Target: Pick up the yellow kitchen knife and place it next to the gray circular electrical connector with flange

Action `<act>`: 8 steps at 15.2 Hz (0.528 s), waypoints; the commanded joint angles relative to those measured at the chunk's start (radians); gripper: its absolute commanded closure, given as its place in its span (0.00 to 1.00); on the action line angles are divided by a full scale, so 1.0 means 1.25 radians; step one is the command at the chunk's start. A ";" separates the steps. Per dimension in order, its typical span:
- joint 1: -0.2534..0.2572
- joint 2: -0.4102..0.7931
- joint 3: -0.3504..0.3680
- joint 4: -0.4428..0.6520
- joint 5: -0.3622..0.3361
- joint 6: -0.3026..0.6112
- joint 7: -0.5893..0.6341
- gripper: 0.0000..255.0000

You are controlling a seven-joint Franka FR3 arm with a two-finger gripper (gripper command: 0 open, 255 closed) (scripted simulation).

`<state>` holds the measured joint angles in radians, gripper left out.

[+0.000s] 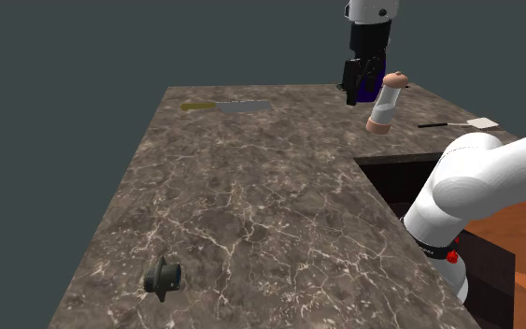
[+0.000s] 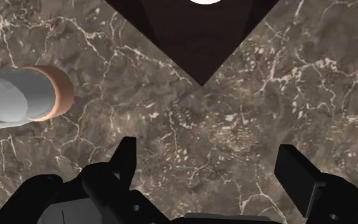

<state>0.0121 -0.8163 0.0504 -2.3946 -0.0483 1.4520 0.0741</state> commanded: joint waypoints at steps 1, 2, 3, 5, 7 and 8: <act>0.000 0.000 0.000 0.000 0.000 0.000 0.000 0.00; 0.003 0.026 -0.010 0.007 -0.008 0.022 -0.022 0.00; 0.006 0.054 -0.019 0.016 -0.014 0.044 -0.044 0.00; 0.013 0.109 -0.036 0.036 -0.026 0.085 -0.087 0.00; 0.021 0.166 -0.052 0.061 -0.034 0.124 -0.130 0.00; 0.025 0.195 -0.059 0.075 -0.037 0.142 -0.151 0.00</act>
<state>0.0389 -0.6149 -0.0121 -2.3268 -0.0885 1.6075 -0.0836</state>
